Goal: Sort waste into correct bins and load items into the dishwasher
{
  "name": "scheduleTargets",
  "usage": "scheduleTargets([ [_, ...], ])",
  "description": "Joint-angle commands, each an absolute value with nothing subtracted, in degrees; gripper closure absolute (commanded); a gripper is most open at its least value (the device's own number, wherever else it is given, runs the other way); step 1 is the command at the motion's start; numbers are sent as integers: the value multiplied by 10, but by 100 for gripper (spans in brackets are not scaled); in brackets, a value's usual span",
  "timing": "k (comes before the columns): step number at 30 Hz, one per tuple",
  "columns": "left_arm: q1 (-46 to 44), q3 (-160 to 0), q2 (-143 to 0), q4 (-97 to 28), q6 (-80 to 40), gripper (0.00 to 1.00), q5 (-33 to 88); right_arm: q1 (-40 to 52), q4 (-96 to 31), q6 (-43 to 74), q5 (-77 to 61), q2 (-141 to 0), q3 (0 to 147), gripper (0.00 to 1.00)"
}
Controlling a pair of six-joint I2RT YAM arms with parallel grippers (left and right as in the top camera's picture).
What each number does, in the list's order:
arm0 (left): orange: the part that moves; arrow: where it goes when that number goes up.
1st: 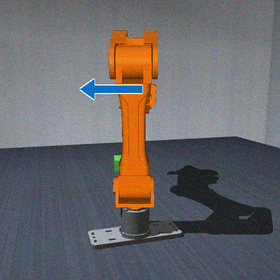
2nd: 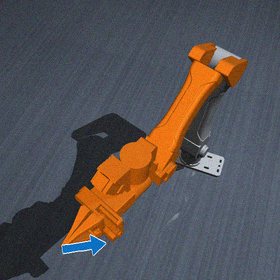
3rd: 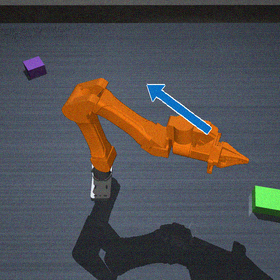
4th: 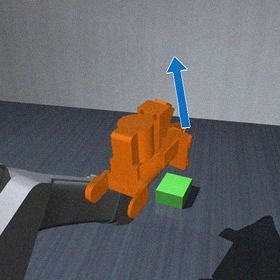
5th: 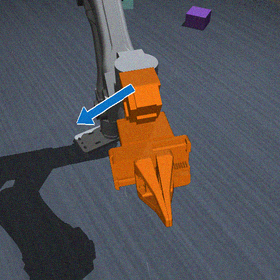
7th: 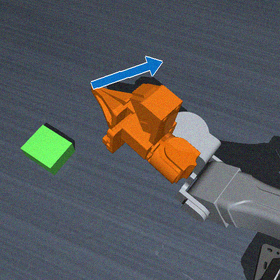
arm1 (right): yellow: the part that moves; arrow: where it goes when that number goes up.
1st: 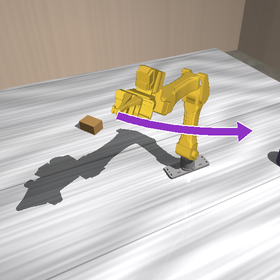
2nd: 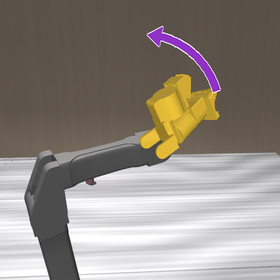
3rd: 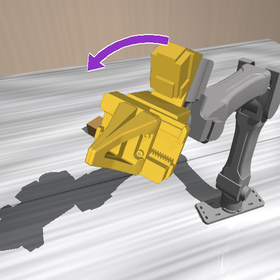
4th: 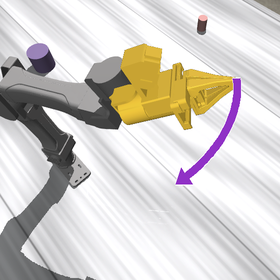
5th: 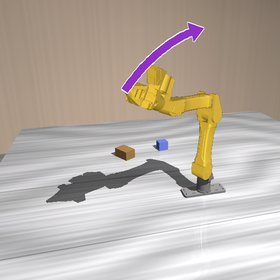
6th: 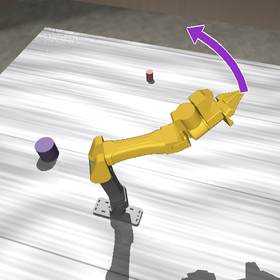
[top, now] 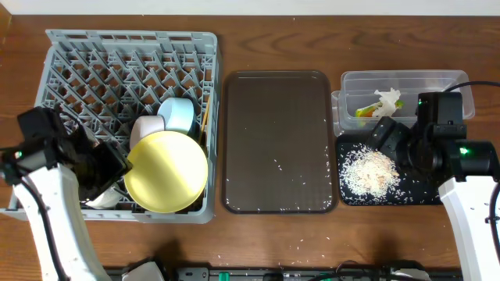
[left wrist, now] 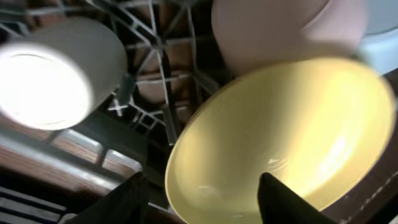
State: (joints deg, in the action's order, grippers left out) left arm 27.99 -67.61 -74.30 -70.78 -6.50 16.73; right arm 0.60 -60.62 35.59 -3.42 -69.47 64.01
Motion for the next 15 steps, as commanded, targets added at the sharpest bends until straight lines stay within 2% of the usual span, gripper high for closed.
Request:
scheduleTargets([
  [1,282,-648,-780,-712,-30,44,188,1,-607,364,-33,-689,640,1],
  [3,282,-636,-791,-702,-30,48,161,1,-607,364,-33,-689,640,1],
  [8,282,-622,-802,-690,-27,49,144,1,-607,364,-33,-689,640,1],
  [10,282,-606,-802,-675,-26,53,133,1,-607,364,-33,-689,640,1],
  [15,282,-559,-802,-639,-28,80,130,1,-607,364,-33,-689,640,1],
])
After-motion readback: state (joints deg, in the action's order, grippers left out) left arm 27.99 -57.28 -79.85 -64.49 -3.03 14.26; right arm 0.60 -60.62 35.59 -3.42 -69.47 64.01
